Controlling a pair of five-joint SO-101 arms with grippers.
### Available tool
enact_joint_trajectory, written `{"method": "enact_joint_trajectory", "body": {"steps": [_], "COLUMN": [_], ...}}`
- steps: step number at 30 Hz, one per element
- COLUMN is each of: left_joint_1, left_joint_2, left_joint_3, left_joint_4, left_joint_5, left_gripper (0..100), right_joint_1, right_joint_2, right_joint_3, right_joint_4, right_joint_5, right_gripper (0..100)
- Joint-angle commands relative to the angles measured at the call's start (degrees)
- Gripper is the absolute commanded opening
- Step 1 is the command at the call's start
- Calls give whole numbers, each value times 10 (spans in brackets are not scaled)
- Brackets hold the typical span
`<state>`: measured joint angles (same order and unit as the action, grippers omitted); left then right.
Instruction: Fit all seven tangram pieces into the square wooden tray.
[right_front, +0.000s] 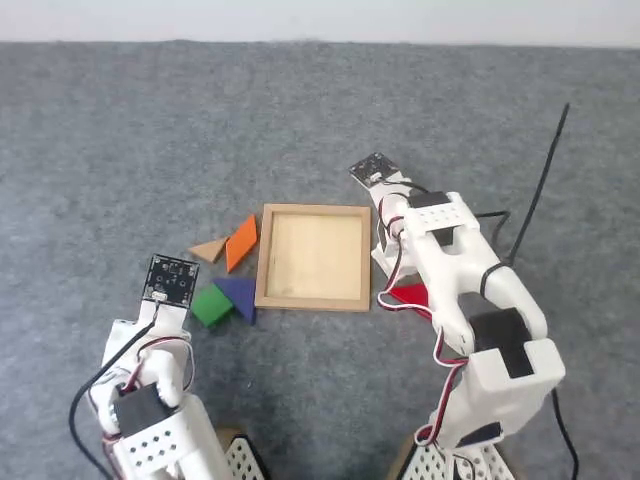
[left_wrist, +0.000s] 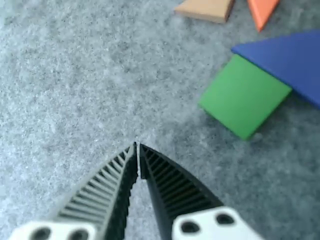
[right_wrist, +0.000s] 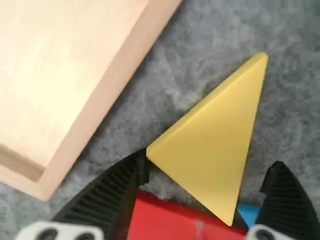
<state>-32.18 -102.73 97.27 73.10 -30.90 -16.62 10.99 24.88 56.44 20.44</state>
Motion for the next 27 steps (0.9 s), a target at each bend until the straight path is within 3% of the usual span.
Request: {"method": "enact_joint_trajectory", "body": {"steps": [1, 15, 27], "left_joint_1": [2, 2, 2], "left_joint_2": [-6, -6, -6], "left_joint_3": [-8, -8, -8], "left_joint_4": [0, 0, -4], "left_joint_5": [-4, -7, -8], "left_gripper": [15, 15, 15], "right_joint_1": [-3, -7, -40], "right_joint_2": [1, 2, 1], "right_joint_3": [-33, -33, -47], "right_joint_4": [7, 7, 17], "right_joint_5": [-9, -14, -116], "right_gripper": [269, 278, 279]}}
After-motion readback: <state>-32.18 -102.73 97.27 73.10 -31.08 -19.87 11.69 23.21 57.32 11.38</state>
